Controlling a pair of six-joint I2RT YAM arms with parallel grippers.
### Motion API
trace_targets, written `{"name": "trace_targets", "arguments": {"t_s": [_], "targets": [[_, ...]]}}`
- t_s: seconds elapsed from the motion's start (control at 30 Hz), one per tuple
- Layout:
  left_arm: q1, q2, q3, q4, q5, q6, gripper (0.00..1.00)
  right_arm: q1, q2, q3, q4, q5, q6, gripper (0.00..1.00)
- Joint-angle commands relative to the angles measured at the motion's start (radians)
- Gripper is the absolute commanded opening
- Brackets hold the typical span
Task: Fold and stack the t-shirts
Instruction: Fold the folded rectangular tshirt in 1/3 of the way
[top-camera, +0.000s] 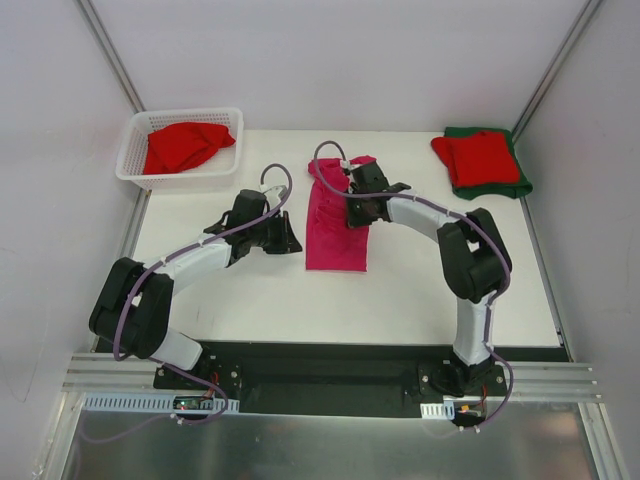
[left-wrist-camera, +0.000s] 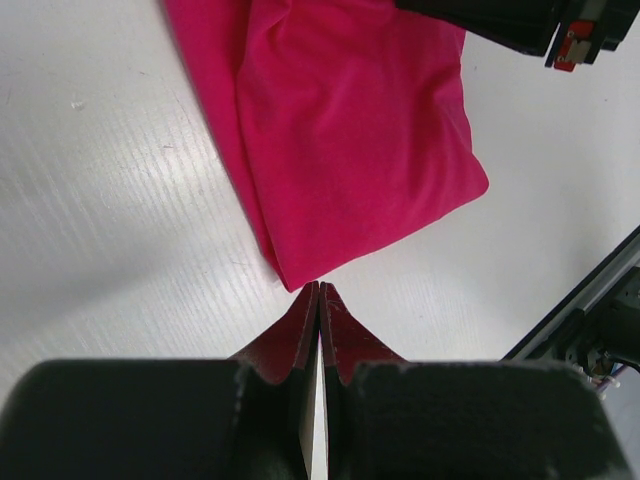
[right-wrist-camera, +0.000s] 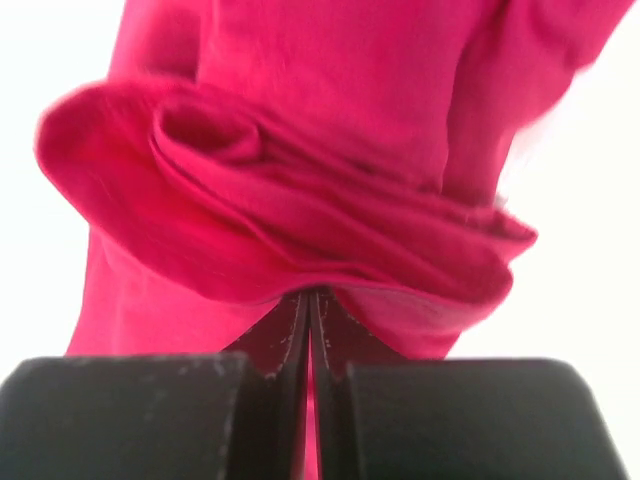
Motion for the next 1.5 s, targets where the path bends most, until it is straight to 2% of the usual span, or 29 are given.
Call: {"name": "trace_targets", "arguments": {"t_s": [0.0,0.47,0.63,0.93,1.07,1.17,1.3,1.4,1.47], "targets": [[0.003,0.005,0.029,0.028,0.024,-0.006,0.0,-0.002,0.027,0.092,0.025,0.032,-0.029,0.01],[0.003,-0.005,0.016,0.028,0.024,-0.011,0.0,-0.037,0.121,0.192,0.051,0.204,-0.038,0.01],[0.003,-0.03,0.015,0.028,0.027,-0.012,0.0,-0.046,0.019,0.163,0.054,0.193,-0.04,0.01],[0.003,-0.077,0.012,0.029,0.055,-0.027,0.0,-0.046,-0.193,0.04,0.037,0.043,-0.003,0.01],[0.001,-0.073,0.019,0.039,0.07,-0.024,0.0,-0.048,-0.264,-0.038,0.031,0.072,0.011,0.01],[0.002,-0.009,0.035,0.107,0.115,-0.03,0.0,-0.049,-0.32,-0.106,0.032,0.125,0.029,0.01],[0.002,0.129,0.094,0.27,0.31,-0.082,0.0,-0.061,-0.4,-0.181,0.031,0.14,0.037,0.01],[0.003,0.269,0.162,0.468,0.421,-0.196,0.0,-0.087,-0.463,-0.23,0.026,0.127,0.086,0.01],[0.003,0.393,0.219,0.679,0.519,-0.332,0.0,-0.112,-0.489,-0.256,0.021,0.117,0.102,0.01]]}}
